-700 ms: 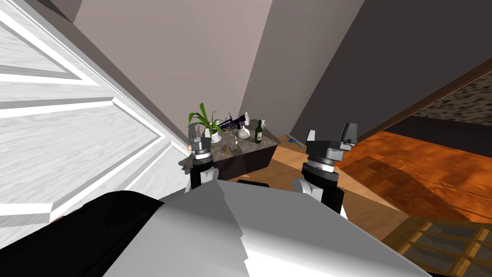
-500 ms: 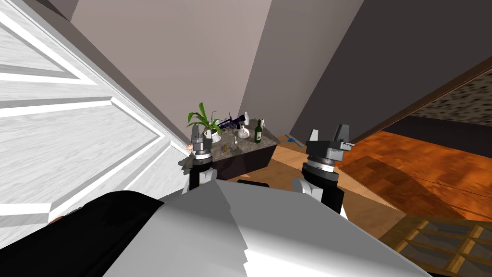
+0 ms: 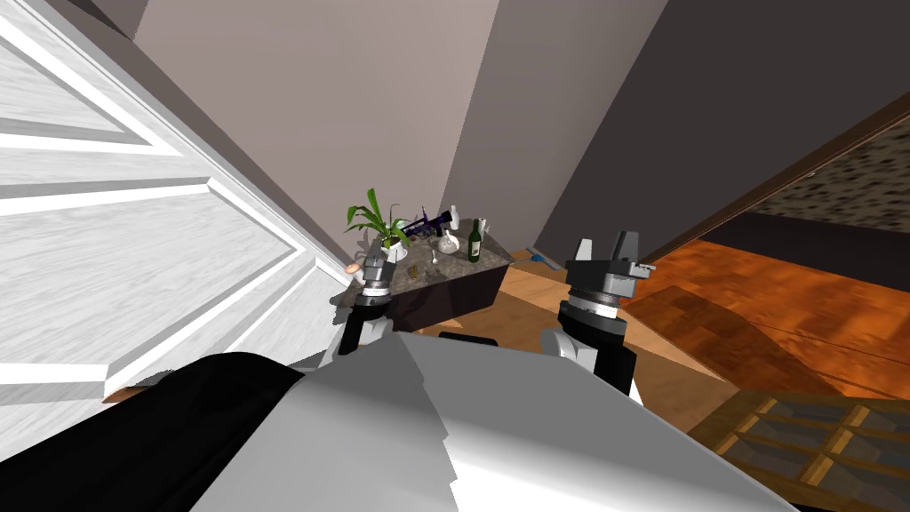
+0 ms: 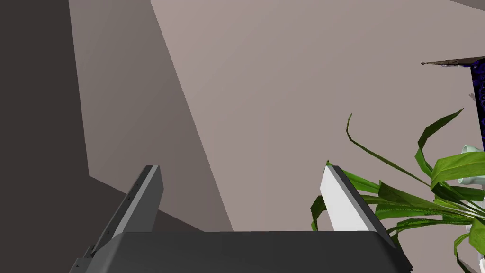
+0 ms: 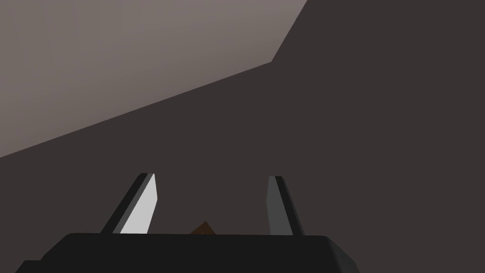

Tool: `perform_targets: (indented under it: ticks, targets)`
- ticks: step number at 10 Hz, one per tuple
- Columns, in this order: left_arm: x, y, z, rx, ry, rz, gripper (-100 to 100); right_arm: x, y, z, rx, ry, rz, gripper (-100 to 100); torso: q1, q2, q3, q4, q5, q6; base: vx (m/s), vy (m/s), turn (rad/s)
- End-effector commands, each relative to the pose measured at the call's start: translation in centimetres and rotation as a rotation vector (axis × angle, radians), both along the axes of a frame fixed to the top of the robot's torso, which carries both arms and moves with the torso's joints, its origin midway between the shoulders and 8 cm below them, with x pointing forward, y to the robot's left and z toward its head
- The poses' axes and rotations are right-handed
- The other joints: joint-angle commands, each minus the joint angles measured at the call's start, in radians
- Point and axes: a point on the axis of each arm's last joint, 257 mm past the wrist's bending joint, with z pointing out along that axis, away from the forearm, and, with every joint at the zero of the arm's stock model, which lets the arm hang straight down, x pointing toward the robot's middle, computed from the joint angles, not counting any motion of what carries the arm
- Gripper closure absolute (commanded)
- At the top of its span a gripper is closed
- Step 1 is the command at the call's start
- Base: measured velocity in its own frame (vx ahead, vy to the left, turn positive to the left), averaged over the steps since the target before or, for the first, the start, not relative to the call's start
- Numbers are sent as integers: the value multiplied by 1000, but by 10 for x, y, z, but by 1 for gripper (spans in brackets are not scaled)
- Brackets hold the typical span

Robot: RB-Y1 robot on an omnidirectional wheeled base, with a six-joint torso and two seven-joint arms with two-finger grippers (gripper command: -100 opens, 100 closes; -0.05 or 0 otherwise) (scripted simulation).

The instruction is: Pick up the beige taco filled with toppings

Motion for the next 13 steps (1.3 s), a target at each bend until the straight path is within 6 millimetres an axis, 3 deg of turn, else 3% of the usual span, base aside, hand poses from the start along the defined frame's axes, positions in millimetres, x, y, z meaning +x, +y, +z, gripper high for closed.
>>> perform_targets:
  ticks: [1, 2, 3, 5, 6, 9, 10, 12, 13]
  targets:
    - [9, 4, -21, 27, 81, -8, -100, 0, 0, 0, 0, 0, 0, 0, 0, 0, 0, 0, 0, 0, -81, -53, 6]
    - [13, 8, -34, 41, 132, -9, -100, 0, 0, 0, 0, 0, 0, 0, 0, 1, 0, 0, 0, 0, -94, -59, 5]
    - [13, 8, -34, 47, 134, -13, -100, 0, 0, 0, 0, 0, 0, 0, -1, 2, 1, 0, 0, 0, -60, -41, 6]
    - [18, 18, -62, 80, 241, -14, -100, 0, 0, 0, 0, 0, 0, 0, 1, -1, 0, 0, 0, 0, -59, -36, 8]
    - [18, 17, -62, 85, 242, -17, -100, 0, 0, 0, 0, 0, 0, 0, 1, 0, 0, 0, 0, 0, -52, -29, 4]
    - [20, 37, -106, 137, 408, -9, -100, 0, 0, 0, 0, 0, 0, 0, 0, 0, 0, 0, 0, 0, -62, -53, 5]
    - [21, 37, -106, 146, 411, -13, -100, 0, 0, 0, 0, 0, 0, 0, -1, 0, 0, 0, 0, 0, -52, -47, 3]
    - [19, 53, -136, 183, 525, 0, -100, 0, 0, 0, 0, 0, 0, 0, 0, -2, -1, 0, 0, 0, -38, -53, -9]
    - [19, 53, -136, 190, 527, -3, -100, 0, 0, 0, 0, 0, 0, 0, -1, -1, -1, 0, 0, 0, -29, -36, -1]
